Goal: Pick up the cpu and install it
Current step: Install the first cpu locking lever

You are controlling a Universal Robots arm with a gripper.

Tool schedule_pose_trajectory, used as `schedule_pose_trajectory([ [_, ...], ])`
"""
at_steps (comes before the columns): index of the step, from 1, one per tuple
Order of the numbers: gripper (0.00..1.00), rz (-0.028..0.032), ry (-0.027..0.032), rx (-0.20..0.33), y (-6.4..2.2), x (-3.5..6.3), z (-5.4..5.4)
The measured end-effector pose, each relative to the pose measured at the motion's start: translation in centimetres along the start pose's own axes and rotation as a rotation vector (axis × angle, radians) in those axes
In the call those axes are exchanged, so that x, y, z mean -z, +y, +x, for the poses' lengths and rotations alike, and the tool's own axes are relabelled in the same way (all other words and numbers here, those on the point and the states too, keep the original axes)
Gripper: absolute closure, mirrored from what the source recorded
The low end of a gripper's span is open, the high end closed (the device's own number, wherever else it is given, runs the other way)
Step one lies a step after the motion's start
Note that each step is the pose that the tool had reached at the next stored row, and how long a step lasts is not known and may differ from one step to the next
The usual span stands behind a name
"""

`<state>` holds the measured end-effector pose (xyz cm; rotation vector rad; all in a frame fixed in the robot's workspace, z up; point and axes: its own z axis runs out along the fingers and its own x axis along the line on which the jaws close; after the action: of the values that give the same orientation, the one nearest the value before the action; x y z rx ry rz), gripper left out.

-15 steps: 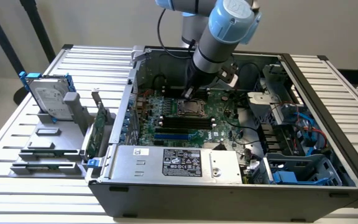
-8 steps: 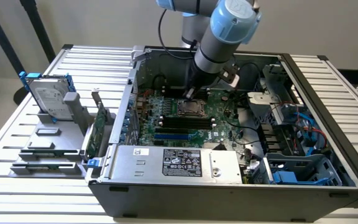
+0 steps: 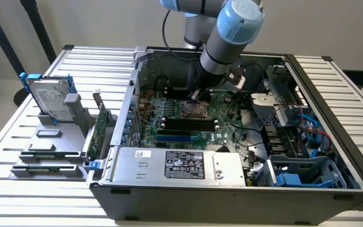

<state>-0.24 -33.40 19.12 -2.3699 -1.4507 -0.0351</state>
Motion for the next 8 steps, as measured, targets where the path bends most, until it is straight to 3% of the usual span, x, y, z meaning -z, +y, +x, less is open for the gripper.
schedule_pose_trajectory([
  [8, 0.89, 0.0000, -0.0001, 0.000, 0.64, 0.09, 0.33],
])
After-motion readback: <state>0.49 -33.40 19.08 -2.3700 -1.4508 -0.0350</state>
